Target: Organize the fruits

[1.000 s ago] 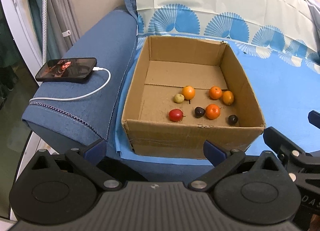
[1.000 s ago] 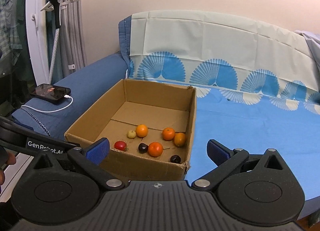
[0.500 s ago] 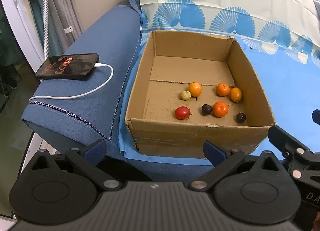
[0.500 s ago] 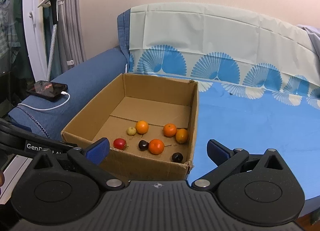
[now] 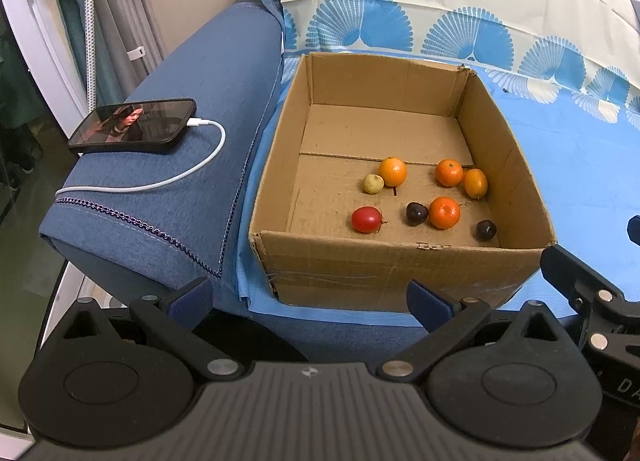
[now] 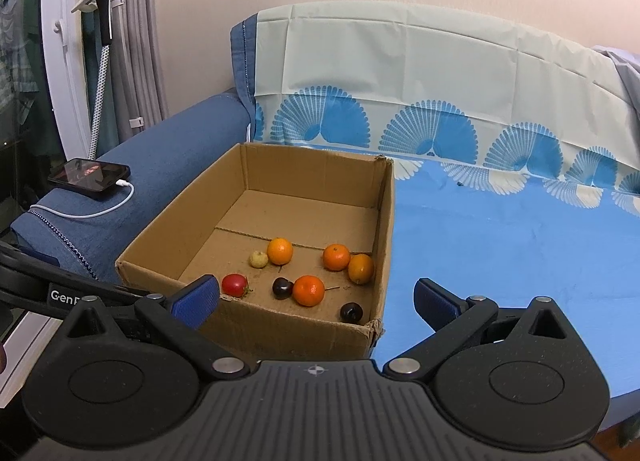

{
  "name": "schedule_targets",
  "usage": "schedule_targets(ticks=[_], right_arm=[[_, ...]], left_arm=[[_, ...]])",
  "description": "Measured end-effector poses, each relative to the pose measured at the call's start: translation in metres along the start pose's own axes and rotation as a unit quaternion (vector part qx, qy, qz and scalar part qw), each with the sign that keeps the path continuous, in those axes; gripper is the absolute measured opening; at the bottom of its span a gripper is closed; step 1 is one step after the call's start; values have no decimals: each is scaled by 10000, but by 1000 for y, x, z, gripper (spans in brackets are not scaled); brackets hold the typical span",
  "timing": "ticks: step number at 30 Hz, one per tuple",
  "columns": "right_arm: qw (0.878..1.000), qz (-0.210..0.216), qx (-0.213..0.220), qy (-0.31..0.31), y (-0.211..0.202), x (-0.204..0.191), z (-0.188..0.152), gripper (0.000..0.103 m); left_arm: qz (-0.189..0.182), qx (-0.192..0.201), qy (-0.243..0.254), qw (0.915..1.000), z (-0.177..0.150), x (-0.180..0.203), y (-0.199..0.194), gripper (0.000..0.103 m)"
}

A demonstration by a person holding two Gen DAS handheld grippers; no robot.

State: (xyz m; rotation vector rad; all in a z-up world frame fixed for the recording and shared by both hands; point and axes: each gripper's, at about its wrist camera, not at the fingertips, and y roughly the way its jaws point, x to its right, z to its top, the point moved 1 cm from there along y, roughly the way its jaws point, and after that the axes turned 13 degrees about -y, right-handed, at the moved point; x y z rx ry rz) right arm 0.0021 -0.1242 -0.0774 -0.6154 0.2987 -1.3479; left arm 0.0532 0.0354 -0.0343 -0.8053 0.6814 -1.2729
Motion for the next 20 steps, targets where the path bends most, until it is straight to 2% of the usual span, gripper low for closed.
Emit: schedule_targets(ticks=[20], right_arm=[[10000, 32, 0, 18, 1, 1, 0, 102]], left_arm=[[38, 7, 23, 10000, -2, 2, 1, 103]])
